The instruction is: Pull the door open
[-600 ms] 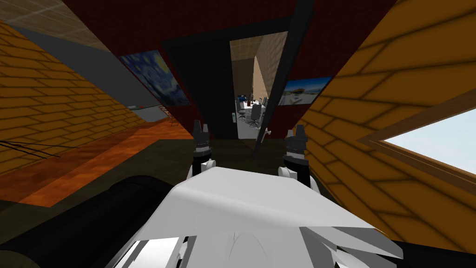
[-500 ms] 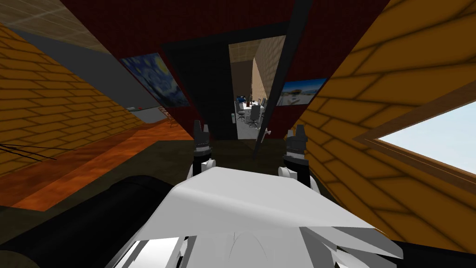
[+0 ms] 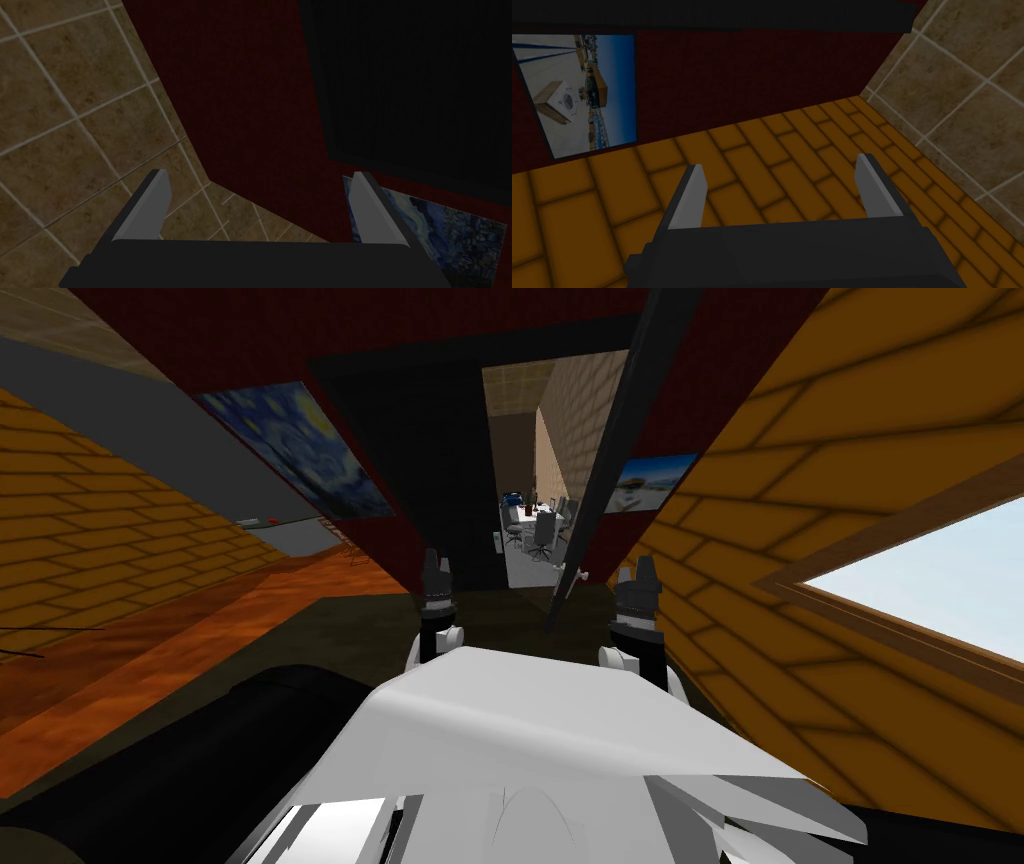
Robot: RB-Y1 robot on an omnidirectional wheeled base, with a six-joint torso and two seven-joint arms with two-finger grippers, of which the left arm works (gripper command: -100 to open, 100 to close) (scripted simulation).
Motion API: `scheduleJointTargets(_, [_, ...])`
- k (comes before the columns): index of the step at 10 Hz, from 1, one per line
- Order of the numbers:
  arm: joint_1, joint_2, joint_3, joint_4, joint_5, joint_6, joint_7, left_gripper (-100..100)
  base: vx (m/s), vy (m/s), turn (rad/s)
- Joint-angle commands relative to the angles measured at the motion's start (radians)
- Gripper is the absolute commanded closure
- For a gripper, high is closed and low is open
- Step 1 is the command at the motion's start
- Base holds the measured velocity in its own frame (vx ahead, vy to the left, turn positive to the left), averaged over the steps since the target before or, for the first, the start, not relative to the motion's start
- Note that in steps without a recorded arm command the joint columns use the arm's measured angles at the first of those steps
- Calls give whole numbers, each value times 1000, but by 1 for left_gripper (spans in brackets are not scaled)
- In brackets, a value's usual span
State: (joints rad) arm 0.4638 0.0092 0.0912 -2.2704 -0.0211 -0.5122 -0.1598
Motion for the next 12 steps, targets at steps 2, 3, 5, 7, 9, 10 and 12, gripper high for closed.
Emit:
scheduleJointTargets(2, [-35, 10, 37, 61, 8, -2, -14, -100, 65, 35, -117])
scheduleJointTargets(3, [-53, 14, 54, 90, 11, -2, -20, -100, 63, 48, -139])
scheduleJointTargets(5, [-91, 22, 88, 146, 18, -2, -32, -100, 75, 55, -129])
scheduleJointTargets(7, [-112, 26, 107, 182, 22, -2, -40, -100, 54, 44, -60])
scheduleJointTargets(9, [-134, 29, 127, 215, 26, -2, -47, -100, 54, 54, -114])
scheduleJointTargets(10, [-155, 33, 147, 249, 30, -2, -54, -100, 53, 45, -86])
scheduleJointTargets(12, [-201, 39, 189, 316, 39, -2, -69, -100, 73, 79, -184])
